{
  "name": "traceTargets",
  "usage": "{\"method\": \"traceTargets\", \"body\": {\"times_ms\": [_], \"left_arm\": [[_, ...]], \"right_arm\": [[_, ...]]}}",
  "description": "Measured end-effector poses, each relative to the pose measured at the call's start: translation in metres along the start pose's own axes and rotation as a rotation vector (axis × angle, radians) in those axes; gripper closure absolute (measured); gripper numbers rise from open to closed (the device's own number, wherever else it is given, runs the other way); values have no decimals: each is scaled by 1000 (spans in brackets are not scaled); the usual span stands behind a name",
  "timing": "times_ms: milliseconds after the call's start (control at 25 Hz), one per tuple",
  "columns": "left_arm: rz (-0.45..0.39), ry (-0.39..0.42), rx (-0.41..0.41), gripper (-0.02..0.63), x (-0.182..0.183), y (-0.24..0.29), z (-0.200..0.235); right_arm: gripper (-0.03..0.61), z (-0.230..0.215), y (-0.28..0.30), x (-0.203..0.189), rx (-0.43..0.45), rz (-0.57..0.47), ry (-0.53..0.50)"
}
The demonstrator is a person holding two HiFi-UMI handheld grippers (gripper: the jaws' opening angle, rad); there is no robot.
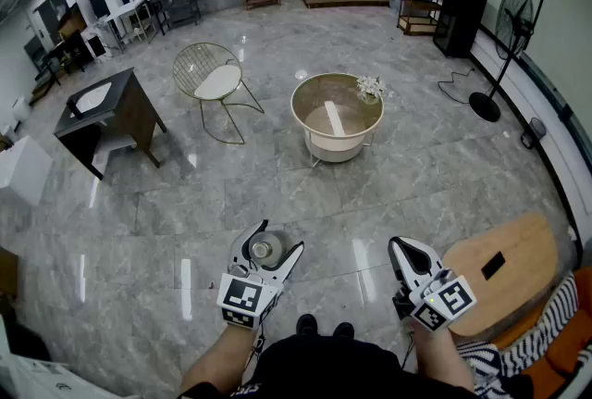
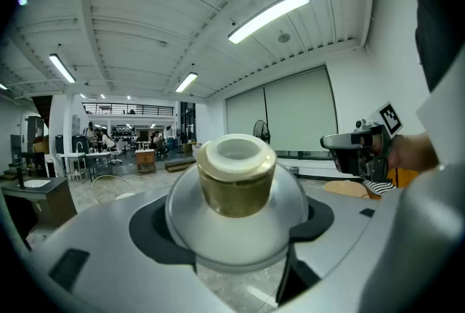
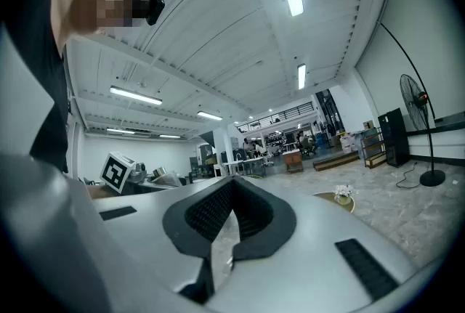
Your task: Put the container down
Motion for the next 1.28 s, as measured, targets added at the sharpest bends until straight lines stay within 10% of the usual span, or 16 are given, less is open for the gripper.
{"method": "traceTargets", "body": {"times_ms": [760,1280], "left_arm": [[29,0,36,270,26,20,-71],[11,11,-9,270,22,109,51]], "right_arm": [[566,-29,-41,12,144,38,131],[565,-82,71,34,58,11,121]]}}
Point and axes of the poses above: the fingertips, and each gripper's own axes: y forward along the fingers, z to its left, x out of its top, the point moved 1 cm from there along -y, backward along the fingers, and after that the axes turned 10 degrees about y, right-handed, at the moved point
